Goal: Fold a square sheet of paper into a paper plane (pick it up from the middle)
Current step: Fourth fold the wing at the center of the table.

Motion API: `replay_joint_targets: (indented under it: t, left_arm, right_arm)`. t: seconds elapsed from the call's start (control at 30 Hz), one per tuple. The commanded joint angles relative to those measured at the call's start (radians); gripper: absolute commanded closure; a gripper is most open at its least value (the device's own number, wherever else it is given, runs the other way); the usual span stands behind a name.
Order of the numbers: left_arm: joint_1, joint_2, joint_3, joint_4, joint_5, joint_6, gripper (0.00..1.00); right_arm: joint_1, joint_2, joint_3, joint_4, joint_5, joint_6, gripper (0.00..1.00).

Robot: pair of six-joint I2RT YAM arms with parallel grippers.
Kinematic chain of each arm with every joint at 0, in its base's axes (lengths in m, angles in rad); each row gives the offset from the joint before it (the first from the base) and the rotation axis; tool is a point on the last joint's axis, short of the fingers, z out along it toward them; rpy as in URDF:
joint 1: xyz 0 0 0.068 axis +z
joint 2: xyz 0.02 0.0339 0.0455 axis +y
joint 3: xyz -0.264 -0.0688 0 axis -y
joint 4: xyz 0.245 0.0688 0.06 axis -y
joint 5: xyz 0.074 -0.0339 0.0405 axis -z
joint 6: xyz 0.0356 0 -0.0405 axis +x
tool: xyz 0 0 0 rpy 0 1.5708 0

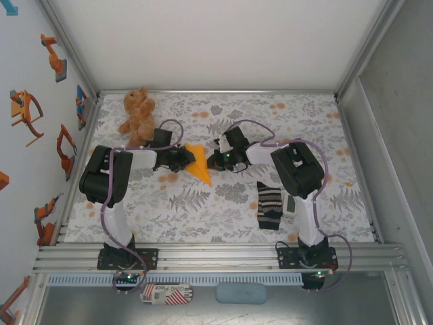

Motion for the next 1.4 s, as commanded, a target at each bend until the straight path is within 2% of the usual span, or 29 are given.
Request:
replay_joint_targets:
  t: [0.0,0.4,0.7,1.1,1.37]
  left_arm:
    - [-0.003,0.018,0.001,-0.052,-0.036,0.026,0.86]
    - [-0.003,0.02,0.009,-0.067,-0.039,0.03,0.87]
    - [-0.004,0.037,0.036,-0.165,-0.092,0.049,0.87]
    - [-0.004,0.055,0.055,-0.229,-0.126,0.059,0.86]
    - [-0.005,0.066,0.057,-0.238,-0.137,0.051,0.86]
  right_arm:
    - [0.001,0.054,0.003,-0.104,0.02,-0.036,1.0]
    - [0.015,0.064,0.023,-0.192,0.089,-0.066,1.0]
    - [0.016,-0.013,0.029,-0.154,0.104,-0.035,0.96]
    - [0.003,-0.119,-0.013,-0.055,0.13,0.034,0.83]
    - [0.004,-0.155,-0.029,0.02,0.088,0.03,0.87]
